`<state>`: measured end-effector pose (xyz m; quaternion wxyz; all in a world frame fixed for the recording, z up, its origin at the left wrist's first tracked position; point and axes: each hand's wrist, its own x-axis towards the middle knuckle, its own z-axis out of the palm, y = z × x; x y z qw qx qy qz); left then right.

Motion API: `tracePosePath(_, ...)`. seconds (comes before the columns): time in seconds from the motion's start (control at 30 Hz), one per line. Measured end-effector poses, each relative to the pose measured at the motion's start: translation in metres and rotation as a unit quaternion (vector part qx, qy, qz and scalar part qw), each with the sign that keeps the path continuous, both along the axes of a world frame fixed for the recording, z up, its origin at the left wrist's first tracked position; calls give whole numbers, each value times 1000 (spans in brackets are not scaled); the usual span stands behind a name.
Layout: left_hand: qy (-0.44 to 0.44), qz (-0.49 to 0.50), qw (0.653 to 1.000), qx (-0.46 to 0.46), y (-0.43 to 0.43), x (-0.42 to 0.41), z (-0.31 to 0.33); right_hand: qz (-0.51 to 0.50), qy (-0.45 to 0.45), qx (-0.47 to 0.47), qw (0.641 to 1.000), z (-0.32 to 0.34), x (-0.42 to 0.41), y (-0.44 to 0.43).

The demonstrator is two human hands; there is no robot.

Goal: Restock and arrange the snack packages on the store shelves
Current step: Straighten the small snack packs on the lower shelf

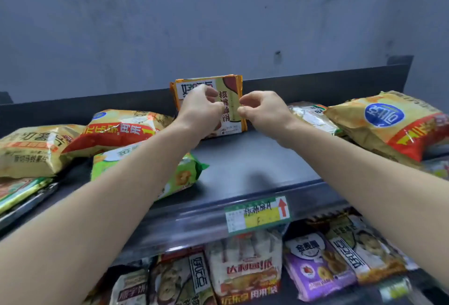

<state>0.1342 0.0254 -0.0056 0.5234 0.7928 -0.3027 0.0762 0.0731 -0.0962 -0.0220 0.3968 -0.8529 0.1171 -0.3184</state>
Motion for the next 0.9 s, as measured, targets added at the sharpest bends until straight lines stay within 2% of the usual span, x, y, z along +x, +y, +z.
tracePosePath(0.23,0,-148,989,2,0,-73,-29,23,6,-59,998,-24,-90,9)
tracePosePath(0.43,8,-163,986,19,0,-132,-56,25,53,-76,995,-45,-167,-5)
tracePosePath(0.57,12,-188,979,72,-20,-174,-78,32,98,-67,992,-67,-209,-28)
tracePosePath(0.8,81,-172,968,163,-67,-231,-127,26,187,-72,979,-127,-269,-90)
tracePosePath(0.9,138,-148,960,192,-82,-246,-151,13,224,-71,972,-150,-286,-118)
